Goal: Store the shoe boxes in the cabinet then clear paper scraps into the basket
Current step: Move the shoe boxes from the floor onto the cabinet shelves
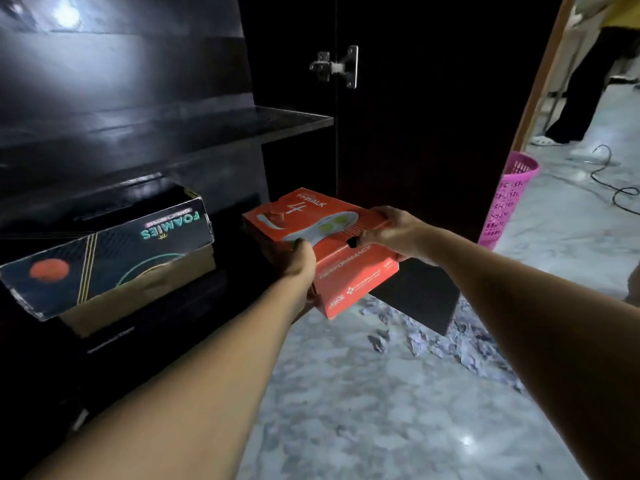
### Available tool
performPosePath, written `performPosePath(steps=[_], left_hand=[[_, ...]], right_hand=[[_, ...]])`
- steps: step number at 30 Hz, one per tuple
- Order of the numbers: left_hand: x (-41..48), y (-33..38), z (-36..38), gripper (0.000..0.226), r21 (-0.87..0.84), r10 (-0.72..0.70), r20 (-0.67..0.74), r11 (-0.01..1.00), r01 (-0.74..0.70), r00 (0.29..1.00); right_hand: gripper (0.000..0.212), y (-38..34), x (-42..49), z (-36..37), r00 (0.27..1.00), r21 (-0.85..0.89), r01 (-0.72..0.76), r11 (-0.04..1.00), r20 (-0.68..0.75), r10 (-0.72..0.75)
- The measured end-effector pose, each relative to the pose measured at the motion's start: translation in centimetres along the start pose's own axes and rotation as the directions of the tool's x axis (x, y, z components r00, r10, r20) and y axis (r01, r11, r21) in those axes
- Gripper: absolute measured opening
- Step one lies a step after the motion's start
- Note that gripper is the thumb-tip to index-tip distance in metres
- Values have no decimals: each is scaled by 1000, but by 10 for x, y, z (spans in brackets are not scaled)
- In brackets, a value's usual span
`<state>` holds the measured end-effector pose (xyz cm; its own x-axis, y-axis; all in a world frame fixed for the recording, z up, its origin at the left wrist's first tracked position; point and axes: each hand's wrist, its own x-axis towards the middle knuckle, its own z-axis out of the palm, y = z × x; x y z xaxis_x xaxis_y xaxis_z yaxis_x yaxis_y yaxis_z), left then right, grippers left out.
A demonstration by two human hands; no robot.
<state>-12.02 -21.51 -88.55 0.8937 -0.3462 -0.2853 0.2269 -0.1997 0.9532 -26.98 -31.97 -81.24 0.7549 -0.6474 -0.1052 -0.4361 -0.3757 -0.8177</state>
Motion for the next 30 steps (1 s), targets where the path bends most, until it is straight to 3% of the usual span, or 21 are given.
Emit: performPosePath(steps=[4, 7, 9, 13, 19, 22, 25, 30], left_hand=[[18, -8, 2, 86, 90, 1, 38, 996, -5, 999], [-6, 0, -3, 47, -6, -31, 188, 999, 32, 982], [-3, -10, 1, 38, -45, -1, 195, 999, 10, 981], [21, -27, 13, 66, -124, 133, 124, 985, -118, 983], [52, -31, 15, 74, -178, 203, 44, 965, -192, 978], [65, -28, 13, 74, -173, 197, 12, 966, -192, 980], [77, -23, 12, 61, -184, 190, -61, 963, -198, 980], [89, -14, 16, 54, -226, 126, -107, 963, -148, 986]], right_hand=[[74, 30, 39, 15, 998, 217, -19, 976, -51, 31], [72, 48, 65, 27, 992, 357, 14, 934, -125, 33], [72, 61, 82, 35, 982, 416, 64, 907, -189, 18], [74, 84, 112, 54, 961, 501, 130, 856, -277, 16], [57, 94, 133, 89, 796, 120, 273, 954, -585, -154], [49, 96, 143, 107, 848, 120, 271, 955, -500, -178], [58, 93, 154, 125, 916, 184, 233, 955, -372, -151], [70, 77, 169, 145, 942, 226, 198, 954, -314, -121]])
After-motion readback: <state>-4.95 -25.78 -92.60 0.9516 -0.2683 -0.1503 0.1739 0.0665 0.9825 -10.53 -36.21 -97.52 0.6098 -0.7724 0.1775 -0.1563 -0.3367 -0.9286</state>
